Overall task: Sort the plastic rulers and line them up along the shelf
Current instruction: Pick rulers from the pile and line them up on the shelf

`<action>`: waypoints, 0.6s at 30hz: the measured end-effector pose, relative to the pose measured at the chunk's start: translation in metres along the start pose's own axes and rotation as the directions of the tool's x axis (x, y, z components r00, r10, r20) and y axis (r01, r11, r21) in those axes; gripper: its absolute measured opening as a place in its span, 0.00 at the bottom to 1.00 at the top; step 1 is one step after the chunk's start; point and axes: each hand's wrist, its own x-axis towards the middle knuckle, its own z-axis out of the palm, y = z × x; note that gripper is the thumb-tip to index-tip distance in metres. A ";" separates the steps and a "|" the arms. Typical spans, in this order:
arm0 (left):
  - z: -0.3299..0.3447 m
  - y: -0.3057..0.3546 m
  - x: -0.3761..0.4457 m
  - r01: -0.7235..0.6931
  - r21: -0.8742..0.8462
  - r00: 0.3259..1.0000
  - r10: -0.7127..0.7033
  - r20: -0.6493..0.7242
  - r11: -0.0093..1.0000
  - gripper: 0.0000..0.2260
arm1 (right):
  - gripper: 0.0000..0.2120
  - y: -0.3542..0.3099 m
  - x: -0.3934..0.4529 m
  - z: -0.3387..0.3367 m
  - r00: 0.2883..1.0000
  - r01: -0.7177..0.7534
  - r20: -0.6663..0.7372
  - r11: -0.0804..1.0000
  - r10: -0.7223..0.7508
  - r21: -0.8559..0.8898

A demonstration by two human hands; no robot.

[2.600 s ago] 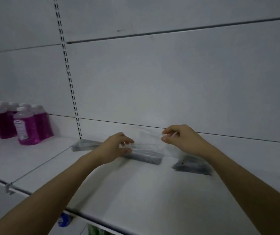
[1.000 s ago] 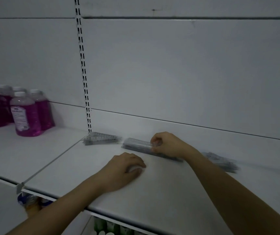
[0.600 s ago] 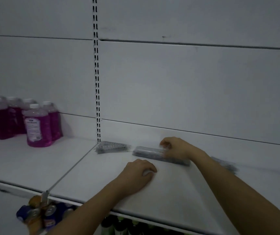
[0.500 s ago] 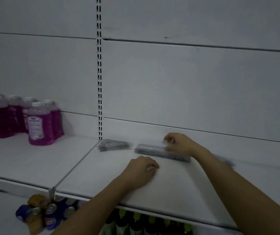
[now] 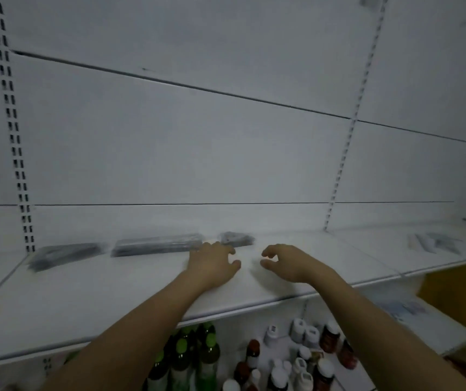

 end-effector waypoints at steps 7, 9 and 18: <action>0.039 0.151 0.019 -0.190 -0.016 0.980 0.191 0.059 0.982 0.23 | 0.22 0.132 -0.075 -0.033 0.976 -0.209 -0.062 0.978 0.210 0.027; 0.056 0.196 0.026 -0.228 -0.015 0.970 0.228 0.080 0.974 0.23 | 0.22 0.175 -0.098 -0.041 0.964 -0.251 -0.079 0.967 0.253 0.034; 0.114 0.389 0.059 -0.329 -0.082 0.935 0.337 0.112 0.941 0.23 | 0.21 0.359 -0.201 -0.090 0.915 -0.370 -0.132 0.924 0.381 0.099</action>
